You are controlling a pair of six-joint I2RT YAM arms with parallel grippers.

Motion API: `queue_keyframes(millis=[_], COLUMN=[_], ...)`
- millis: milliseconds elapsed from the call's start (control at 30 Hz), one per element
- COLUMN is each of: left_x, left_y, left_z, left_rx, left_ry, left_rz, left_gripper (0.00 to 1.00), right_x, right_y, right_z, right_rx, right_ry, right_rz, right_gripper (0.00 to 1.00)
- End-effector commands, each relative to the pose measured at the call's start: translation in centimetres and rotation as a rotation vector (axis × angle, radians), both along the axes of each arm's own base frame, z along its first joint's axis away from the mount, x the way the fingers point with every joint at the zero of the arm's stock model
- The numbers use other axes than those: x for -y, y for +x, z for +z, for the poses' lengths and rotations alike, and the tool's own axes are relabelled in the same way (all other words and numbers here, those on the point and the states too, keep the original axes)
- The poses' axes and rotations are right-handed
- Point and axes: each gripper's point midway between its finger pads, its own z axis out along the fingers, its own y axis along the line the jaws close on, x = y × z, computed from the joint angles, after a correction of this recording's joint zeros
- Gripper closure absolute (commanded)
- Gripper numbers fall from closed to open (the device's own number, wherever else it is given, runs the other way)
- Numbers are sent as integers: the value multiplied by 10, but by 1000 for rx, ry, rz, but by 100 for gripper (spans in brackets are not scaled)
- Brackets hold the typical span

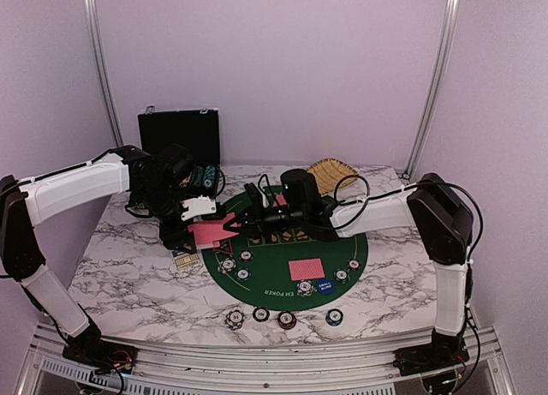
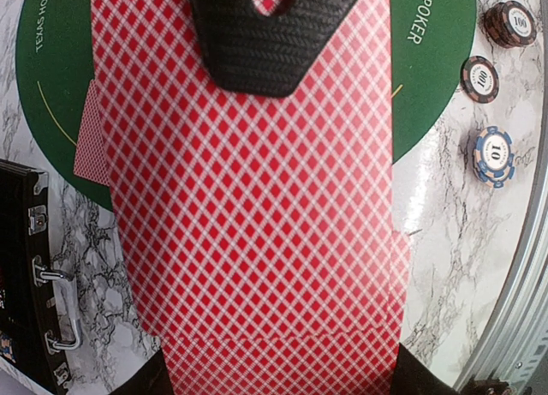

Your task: Distribute texas hold em gaming equipment

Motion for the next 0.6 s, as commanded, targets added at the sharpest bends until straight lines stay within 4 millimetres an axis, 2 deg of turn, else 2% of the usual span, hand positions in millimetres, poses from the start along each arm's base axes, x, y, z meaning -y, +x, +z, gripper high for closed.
queue_keyframes(millis=[0,133,400,567], left_x=[2,2,-1,-1], left_y=[-1,-1,-2,-3], left_z=[7,8,7,8], left_rx=[5,9,12,16], left_ry=[-20,-17,-12,-13], left_rz=[1,1,1,0], left_gripper=[100,100,100,100], right_x=[10,21,49,48], right_y=[3,13,51,76], right_z=[18,20,9,-7], right_rx=[22,33,32,34], right_ry=[15,4,-27,-60], right_rz=[-4,-26,-96,-121], right_gripper=[100,100,100,100])
